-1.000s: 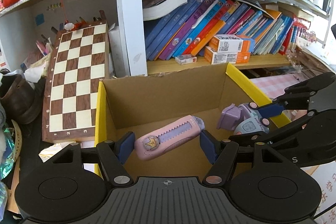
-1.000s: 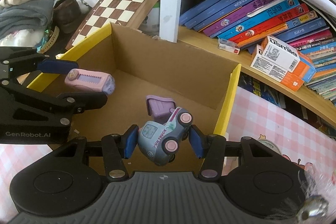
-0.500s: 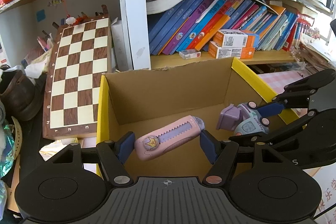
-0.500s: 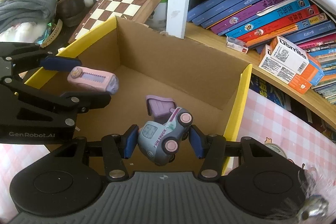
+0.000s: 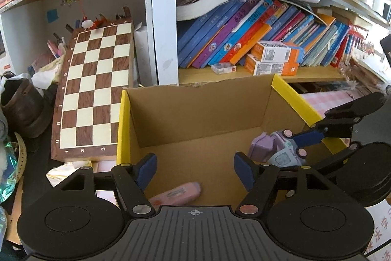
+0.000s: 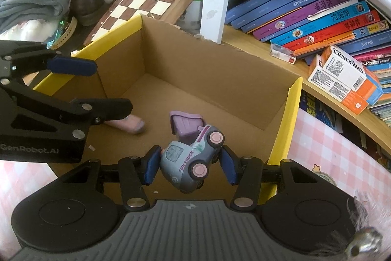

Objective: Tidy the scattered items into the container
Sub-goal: 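Open the left gripper to drop the cutter in the box while the right gripper releases the truck inside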

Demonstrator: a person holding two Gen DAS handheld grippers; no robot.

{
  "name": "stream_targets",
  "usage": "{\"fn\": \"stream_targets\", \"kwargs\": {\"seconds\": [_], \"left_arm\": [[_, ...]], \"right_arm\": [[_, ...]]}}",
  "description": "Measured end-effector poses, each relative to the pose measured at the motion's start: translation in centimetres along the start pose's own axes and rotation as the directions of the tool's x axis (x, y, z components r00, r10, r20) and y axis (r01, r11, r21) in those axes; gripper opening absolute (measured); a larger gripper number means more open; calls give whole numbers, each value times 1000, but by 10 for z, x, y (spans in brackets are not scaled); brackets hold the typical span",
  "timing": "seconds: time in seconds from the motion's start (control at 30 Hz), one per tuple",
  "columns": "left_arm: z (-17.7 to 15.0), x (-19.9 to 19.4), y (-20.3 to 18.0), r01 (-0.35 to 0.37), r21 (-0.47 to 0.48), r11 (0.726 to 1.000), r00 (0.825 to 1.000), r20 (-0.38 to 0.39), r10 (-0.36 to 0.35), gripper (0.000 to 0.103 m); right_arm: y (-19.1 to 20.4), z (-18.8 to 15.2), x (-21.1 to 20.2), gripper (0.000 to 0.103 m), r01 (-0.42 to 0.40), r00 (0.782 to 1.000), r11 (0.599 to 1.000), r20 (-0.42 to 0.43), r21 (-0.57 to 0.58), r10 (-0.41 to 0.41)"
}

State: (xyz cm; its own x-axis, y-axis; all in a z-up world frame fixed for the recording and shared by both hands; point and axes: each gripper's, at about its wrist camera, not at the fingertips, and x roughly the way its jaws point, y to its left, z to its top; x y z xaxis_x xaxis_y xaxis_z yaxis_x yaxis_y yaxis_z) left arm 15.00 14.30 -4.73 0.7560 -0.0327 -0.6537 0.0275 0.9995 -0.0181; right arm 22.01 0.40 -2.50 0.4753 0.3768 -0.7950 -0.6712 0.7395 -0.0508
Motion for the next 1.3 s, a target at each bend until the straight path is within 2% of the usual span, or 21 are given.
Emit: {"fn": "stream_targets", "kwargs": {"seconds": [0.2, 0.3, 0.6, 1.07, 1.3], "left_arm": [[0, -2, 1, -1, -4, 1000, 1000, 2, 1, 72], [0, -4, 1, -7, -7, 1000, 1000, 4, 7, 76], [-1, -11, 7, -19, -41, 999, 1000, 21, 20, 80], [-3, -11, 8, -15, -36, 999, 1000, 12, 16, 81], [-3, -11, 6, -11, -30, 999, 1000, 11, 12, 81]], "right_arm": [[0, 1, 2, 50, 3, 1000, 1000, -3, -12, -3], [-1, 3, 4, 50, 4, 1000, 1000, -7, -22, -4], [-11, 24, 9, 50, 43, 999, 998, 25, -43, -42], [-12, 27, 31, 50, 59, 998, 994, -26, -93, -62], [-14, 27, 32, 50, 68, 997, 993, -20, -92, -70]]}}
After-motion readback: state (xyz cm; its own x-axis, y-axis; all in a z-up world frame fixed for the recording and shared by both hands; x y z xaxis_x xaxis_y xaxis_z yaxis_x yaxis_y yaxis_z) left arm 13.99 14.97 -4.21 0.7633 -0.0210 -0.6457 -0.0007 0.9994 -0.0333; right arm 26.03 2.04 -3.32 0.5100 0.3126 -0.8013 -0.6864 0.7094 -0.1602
